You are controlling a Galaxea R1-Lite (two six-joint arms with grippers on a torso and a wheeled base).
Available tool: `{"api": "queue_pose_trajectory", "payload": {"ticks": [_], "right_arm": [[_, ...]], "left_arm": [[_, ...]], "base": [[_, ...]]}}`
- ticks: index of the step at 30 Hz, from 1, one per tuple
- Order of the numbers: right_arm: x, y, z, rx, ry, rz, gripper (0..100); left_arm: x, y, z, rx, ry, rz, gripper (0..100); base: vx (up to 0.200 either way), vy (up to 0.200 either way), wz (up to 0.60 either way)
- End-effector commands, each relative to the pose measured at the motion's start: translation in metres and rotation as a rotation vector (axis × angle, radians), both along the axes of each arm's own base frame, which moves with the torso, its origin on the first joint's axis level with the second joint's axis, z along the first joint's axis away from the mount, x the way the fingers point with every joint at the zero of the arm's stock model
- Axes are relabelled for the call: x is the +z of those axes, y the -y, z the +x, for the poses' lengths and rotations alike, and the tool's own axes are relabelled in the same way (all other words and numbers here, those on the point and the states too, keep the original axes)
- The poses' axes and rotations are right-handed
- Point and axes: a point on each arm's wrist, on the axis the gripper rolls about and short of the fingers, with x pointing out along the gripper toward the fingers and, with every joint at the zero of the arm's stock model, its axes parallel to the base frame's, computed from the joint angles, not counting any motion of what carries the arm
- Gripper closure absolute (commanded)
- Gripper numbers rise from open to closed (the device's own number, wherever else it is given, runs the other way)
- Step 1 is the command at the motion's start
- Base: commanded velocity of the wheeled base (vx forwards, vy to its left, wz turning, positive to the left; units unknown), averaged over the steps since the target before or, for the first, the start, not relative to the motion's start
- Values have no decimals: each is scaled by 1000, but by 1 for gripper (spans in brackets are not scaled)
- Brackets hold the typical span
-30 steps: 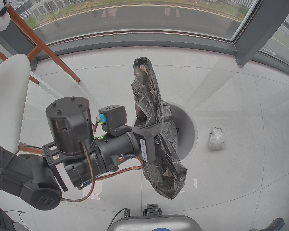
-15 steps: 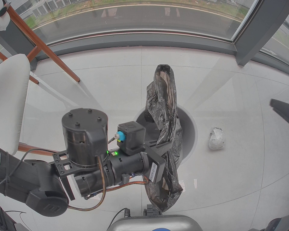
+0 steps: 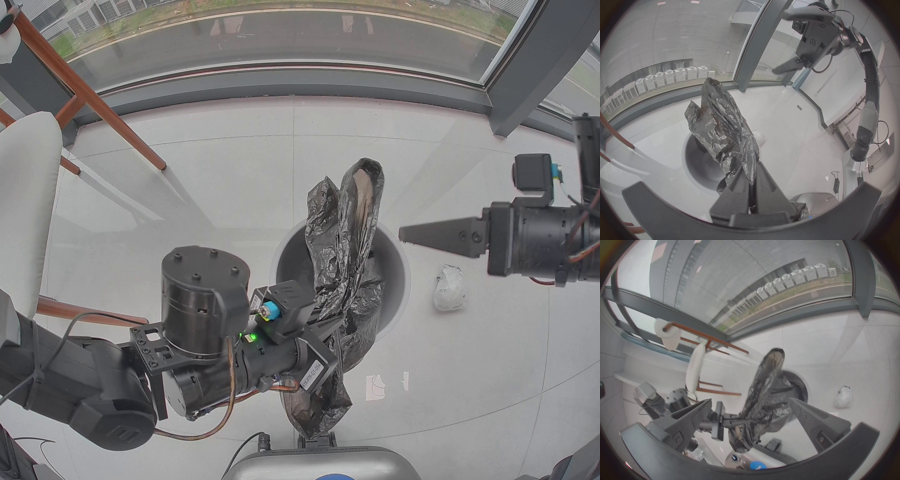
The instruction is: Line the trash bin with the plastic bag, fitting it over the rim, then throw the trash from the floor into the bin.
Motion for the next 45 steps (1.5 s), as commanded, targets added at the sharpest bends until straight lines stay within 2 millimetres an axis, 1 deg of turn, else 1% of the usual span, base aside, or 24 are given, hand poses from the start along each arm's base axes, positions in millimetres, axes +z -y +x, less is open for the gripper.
{"api": "queue_pose_trajectory", "payload": {"ticks": [1, 4, 7, 14, 17, 20, 24, 26, 27, 29, 33, 39, 42, 45], "right_arm": [[-5, -10, 27, -60, -89, -112, 0], [4, -5, 26, -69, -121, -136, 0], [8, -7, 28, -61, -136, -146, 0], [-9, -24, 46, -35, -150, -228, 0], [-19, -35, 59, -22, -154, -267, 0], [-18, -43, 71, -28, -144, -265, 0], [-17, -47, 82, -37, -138, -262, 0], [-20, -45, 89, -55, -144, -268, 0], [-20, -45, 89, -55, -144, -268, 0], [-29, -44, 100, -62, -151, -296, 0], [-36, -43, 111, -75, -162, -312, 0], [-35, -48, 130, -82, -135, -307, 0], [-28, -55, 139, -83, -108, -287, 0], [-22, -56, 139, -83, -99, -281, 0]], "left_arm": [[4, 0, 15, 54, 18, -5, 100], [9, 3, 16, 53, 19, -2, 100], [12, 4, 17, 51, 11, 10, 100], [17, 7, 19, 52, 22, 3, 100], [16, 7, 18, 50, 20, 8, 100], [14, 7, 17, 48, 5, 25, 100], [12, 7, 16, 45, -11, 44, 100], [12, 7, 16, 45, -11, 44, 100], [12, 7, 16, 45, -11, 44, 100], [12, 8, 16, 46, -9, 43, 100], [12, 8, 16, 46, -9, 43, 100], [17, 9, 18, 46, 2, 30, 100], [17, 9, 17, 46, -13, 48, 100], [18, 9, 18, 48, -14, 49, 100]], "base": [[0, 0, 0], [0, 0, 0], [0, 0, 0], [0, 0, 0], [0, 0, 0], [0, 0, 0], [0, 0, 0], [0, 0, 0], [0, 0, 0], [0, 0, 0], [0, 0, 0], [0, 0, 0], [0, 0, 0], [0, 0, 0]]}}
